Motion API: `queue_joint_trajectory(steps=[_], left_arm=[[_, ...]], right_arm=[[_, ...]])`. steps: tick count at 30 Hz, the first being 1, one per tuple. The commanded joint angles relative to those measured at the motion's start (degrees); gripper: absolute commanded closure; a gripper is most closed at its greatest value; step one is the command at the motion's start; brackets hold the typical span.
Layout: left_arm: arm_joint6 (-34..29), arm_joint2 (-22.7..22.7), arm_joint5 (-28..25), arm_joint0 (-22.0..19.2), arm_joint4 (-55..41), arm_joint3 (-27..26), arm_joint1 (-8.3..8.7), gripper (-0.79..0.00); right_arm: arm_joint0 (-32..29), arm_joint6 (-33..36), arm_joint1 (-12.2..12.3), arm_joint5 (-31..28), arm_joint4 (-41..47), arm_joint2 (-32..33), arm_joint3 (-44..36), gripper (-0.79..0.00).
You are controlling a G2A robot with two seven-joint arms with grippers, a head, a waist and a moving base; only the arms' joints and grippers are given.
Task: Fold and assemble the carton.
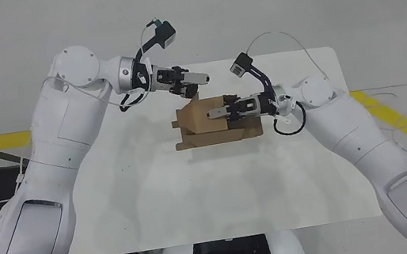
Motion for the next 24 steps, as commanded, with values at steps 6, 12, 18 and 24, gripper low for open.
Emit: queue_joint_trajectory(steps=[6, 12, 18, 24], left_arm=[[-0.1, 0.0, 0.0, 0.0, -0.6, 0.3, 0.01, -0.785], [0.9, 0.2, -0.4, 0.2, -0.5, 0.5, -0.04, -0.785], [3.1, -2.0, -0.6, 1.4, 1.3, -1.6, 0.8, -0.785], [4.7, -3.5, 0.5, 4.1, 3.2, -6.9, 1.64, -0.785]], right_arm=[[0.2, 0.1, -0.1, 0.1, 0.3, -0.3, 0.0, 0.0], [0.2, -0.2, 0.0, -0.2, 0.4, 0.0, 0.1, 0.0], [0.3, -1.4, 0.5, -1.3, 0.7, 1.8, 1.3, 0.0], [-0.3, -2.1, 1.4, -2.1, 0.1, 3.7, 1.4, 0.0]])
